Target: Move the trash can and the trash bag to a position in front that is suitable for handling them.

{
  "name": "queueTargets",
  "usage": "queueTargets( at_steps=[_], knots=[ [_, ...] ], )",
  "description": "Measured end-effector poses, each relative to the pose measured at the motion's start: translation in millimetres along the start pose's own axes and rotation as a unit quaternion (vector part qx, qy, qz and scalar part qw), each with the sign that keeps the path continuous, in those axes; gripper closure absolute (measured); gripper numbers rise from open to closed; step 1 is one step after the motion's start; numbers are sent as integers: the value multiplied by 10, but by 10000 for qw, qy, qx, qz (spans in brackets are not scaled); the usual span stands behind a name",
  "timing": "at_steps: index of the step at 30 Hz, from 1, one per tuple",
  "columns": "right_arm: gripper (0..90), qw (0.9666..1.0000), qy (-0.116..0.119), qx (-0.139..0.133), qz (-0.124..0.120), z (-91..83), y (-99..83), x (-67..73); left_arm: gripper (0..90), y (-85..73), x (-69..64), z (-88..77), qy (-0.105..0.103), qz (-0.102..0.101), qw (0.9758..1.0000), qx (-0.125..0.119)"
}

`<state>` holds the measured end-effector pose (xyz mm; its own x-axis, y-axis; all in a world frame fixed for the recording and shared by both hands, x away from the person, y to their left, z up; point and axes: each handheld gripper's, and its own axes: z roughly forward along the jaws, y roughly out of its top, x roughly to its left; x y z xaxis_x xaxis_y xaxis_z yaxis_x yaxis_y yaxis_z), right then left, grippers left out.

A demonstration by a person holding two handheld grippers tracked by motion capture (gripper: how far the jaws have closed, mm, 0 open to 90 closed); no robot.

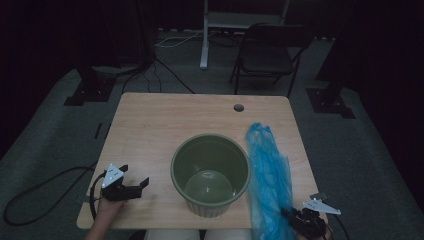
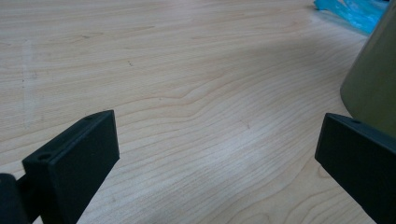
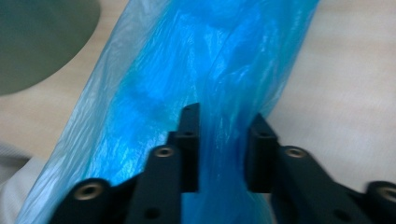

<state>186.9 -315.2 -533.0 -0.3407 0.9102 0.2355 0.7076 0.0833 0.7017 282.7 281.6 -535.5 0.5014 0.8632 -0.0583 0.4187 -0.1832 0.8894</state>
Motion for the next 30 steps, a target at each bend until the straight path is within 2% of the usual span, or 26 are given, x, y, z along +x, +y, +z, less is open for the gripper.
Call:
queueTargets(
  at_steps=[1,2,3,6,8,10,12,16,17,19,20,21,24,28,30],
  knots=[
    [584,10000,0,0,0,0,0,0,2,0,0,0,0,0,10000,0],
    [409,10000,-59,-67,25,-84,-19,-2,2,-1,2,-2,-7,-4,10000,-1],
    [409,10000,-59,-67,25,-84,-19,-2,2,0,3,1,-4,-3,10000,-5],
    [303,9997,-69,-194,152,-123,35,-97,2,3,8,7,-16,-8,10000,-2],
    [291,9994,-40,-244,226,-130,73,-140,2,3,9,13,-22,-13,10000,-8],
    [262,9985,-35,-426,331,-65,324,-318,2,2,10,18,-20,-8,10000,7],
    [239,9983,-42,-472,339,-34,391,-355,2,2,9,18,-30,-18,10000,-2],
    [209,9986,-50,-435,295,155,657,-457,2,2,11,10,-22,-21,10000,-12],
    [209,9988,-27,-373,304,270,769,-504,2,1,13,9,-28,-27,10000,-15],
    [209,9988,-27,-373,304,270,769,-504,2,1,14,8,-31,-32,10000,-14],
    [209,9991,-53,-307,282,332,819,-520,2,-1,15,8,-34,-27,10000,-15],
    [207,9994,-71,-176,286,479,911,-554,2,-2,14,8,-32,-27,10000,-10],
    [207,9996,-70,-37,274,663,1001,-567,2,-3,18,10,-35,-39,10000,-9],
    [207,9996,-110,141,230,830,1061,-539,2,-4,22,6,-43,-42,10000,-16],
    [207,9994,-181,271,123,956,1077,-485,2,-6,24,3,-42,-40,10000,-12]
  ],
)
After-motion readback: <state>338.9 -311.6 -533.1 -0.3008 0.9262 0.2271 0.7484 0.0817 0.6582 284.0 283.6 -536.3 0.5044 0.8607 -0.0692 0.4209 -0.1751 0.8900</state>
